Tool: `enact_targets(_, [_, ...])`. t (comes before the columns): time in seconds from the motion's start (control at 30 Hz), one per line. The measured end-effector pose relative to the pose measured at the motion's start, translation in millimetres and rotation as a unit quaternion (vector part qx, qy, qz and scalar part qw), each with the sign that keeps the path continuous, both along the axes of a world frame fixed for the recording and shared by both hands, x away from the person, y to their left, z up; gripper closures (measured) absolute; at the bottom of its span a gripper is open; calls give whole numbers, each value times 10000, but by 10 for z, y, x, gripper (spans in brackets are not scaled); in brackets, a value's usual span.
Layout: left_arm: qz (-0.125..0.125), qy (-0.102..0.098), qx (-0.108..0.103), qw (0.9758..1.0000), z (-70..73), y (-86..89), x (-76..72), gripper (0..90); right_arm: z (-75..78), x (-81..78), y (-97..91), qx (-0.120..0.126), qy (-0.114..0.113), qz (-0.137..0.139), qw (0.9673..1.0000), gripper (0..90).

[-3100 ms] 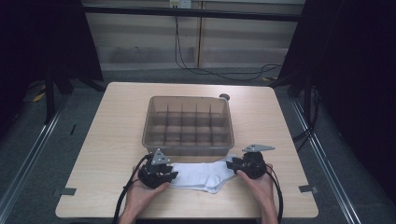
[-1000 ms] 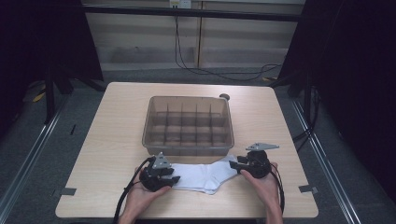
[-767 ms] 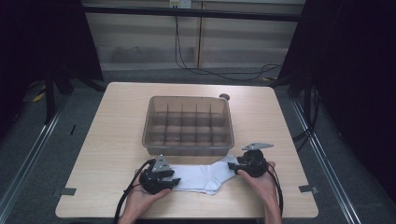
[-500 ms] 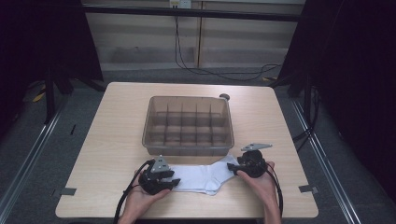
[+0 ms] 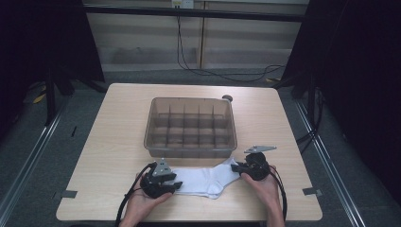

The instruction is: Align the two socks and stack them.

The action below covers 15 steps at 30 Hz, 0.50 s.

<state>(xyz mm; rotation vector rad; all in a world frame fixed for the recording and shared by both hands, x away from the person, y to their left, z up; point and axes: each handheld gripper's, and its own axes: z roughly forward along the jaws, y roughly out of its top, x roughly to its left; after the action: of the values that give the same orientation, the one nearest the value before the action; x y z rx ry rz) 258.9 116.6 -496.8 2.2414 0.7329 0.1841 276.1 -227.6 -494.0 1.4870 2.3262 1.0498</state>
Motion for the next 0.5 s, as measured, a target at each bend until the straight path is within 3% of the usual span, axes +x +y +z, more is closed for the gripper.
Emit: enact_targets(0.5, [-43, -28, -17, 10000, -5, -27, -41, 598, 169, -88, -87, 366, -205, -35, 9991, 779])
